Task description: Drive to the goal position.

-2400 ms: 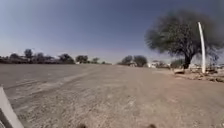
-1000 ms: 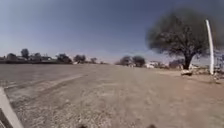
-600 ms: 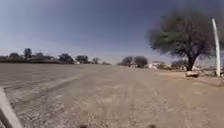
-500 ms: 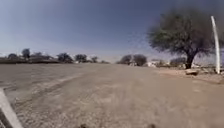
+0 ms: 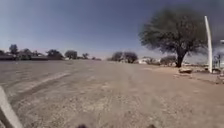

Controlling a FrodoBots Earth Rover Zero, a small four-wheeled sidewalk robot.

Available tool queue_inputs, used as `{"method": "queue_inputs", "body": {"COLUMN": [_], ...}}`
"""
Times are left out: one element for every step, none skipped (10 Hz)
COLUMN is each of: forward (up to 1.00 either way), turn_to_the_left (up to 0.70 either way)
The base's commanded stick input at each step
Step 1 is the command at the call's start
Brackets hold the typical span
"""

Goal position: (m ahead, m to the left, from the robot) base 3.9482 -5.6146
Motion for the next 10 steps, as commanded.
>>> {"method": "queue_inputs", "body": {"forward": [0.70,0.70,0.70,0.70,0.70,0.70,0.70,0.70,0.70,0.70], "turn_to_the_left": [0.00,0.00,0.00,0.00,0.00,0.00,0.00,0.00,0.00,0.00]}}
